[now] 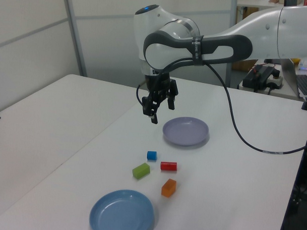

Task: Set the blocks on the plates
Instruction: 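Lower the gripper onto the green block and grasp it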

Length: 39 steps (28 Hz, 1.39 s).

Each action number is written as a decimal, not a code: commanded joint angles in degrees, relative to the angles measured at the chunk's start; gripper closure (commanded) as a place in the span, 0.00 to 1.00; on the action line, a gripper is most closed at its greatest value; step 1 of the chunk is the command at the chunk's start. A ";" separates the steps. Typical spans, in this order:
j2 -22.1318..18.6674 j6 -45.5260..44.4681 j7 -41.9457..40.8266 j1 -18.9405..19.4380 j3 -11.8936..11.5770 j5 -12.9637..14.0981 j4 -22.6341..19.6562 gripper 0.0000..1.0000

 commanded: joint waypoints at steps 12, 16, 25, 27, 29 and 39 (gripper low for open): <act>9.48 11.95 14.03 4.70 -0.07 2.23 -2.02 0.00; 11.68 13.72 15.02 4.79 -0.07 2.14 -2.47 0.00; 16.34 19.26 15.54 4.70 -0.25 1.35 -2.64 0.00; 16.96 20.22 15.98 4.70 -0.25 1.27 -2.64 0.00; 17.92 21.45 17.29 4.79 -0.25 0.83 -2.64 0.00; 19.68 23.65 20.64 4.79 -0.25 -1.55 -2.64 0.20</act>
